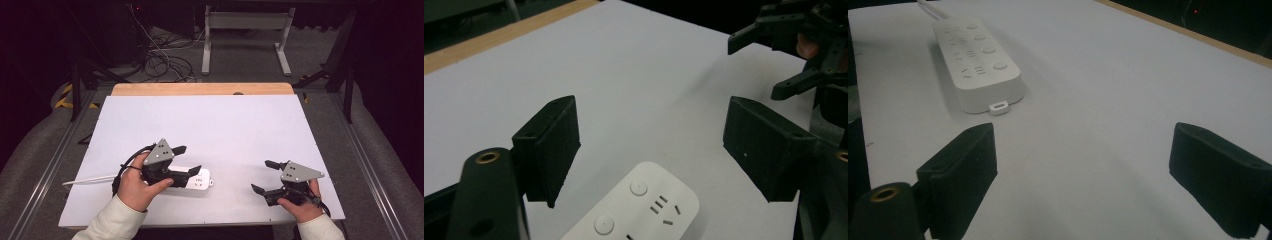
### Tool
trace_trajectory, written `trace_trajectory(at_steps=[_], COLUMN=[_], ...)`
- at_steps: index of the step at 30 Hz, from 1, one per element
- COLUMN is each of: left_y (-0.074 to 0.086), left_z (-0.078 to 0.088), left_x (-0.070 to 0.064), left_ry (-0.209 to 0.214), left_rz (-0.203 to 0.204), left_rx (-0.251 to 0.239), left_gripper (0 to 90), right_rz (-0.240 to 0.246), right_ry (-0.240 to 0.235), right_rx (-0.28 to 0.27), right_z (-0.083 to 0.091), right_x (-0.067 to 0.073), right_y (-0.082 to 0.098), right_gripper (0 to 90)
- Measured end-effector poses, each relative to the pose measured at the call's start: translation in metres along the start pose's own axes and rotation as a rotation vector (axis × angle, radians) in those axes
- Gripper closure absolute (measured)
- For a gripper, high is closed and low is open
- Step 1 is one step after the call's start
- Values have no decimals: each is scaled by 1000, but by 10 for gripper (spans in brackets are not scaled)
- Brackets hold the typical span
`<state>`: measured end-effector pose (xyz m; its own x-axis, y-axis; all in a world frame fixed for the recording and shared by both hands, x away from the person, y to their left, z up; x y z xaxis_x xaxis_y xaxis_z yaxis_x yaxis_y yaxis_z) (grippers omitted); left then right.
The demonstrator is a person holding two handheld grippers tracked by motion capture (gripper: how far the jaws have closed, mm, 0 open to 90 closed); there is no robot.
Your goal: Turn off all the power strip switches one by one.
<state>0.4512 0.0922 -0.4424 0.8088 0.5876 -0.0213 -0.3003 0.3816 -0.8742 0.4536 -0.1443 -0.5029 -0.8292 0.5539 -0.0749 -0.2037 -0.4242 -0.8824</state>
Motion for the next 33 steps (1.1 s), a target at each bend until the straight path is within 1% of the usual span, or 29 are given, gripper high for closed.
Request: trace_trajectory(at_steps=[2,4,5,7,8,10,11,13,16,17,19,22,24,27,30,32,33], left_y=[0,1,3,7,11,16,17,23,33,36,45,58,65,73,84,92,96], left_z=[6,13,16,23,26,34,38,45,53,55,59,66,69,75,81,85,86], left_x=[1,4,6,10,13,19,20,24,30,32,34,38,40,42,46,48,49], left_ry=[-1,-11,-13,-11,-24,-52,-49,-58,-68,-72,-66,-82,-76,-73,-59,-59,-68], left_rz=[-3,-11,-7,17,20,10,16,6,-20,-19,-14,-14,-1,8,23,22,21], left_rx=[-12,-31,-37,-37,-32,-35,-46,-54,-61,-68,-61,-54,-46,-53,-52,-54,-55], left_gripper=[210,210,208,214,215,224,226,214,189,185,169,154,138,128,118,112,110], right_rz=[-3,-6,-6,-6,-7,-8,-5,-6,-7,-7,-6,-4,-5,-11,-13,-10,-11], right_ry=[0,-1,1,0,-1,-3,0,-1,-4,-4,-4,-8,-15,-11,-15,-14,-16], right_rx=[-3,-5,-5,-7,-8,-7,-6,-7,-9,-9,-8,-6,-7,-5,-11,-11,-11], right_z=[0,1,1,1,1,1,1,1,1,1,1,1,1,2,2,2,2], right_x=[0,0,0,0,-1,-1,-1,-1,0,0,0,0,1,0,0,-1,0], right_y=[0,-1,-1,-1,-1,-1,-1,-1,-1,-1,-1,0,0,0,0,0,0], right_gripper=[122,122,121,121,120,116,112,111,107,105,102,85,81,81,81,81,81])
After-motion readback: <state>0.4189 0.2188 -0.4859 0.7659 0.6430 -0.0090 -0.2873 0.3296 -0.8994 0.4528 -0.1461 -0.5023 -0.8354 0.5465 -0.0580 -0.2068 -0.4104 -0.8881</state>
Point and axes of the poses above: each handheld gripper's, and its own axes: z roughly backward along the jaws, y roughly out of its underside, x roughly to its left, the point moved 10 cm from there along -z, roughly forward along the jaws, and after that the axes turned 3 degrees about x, right-handed, at the moved point
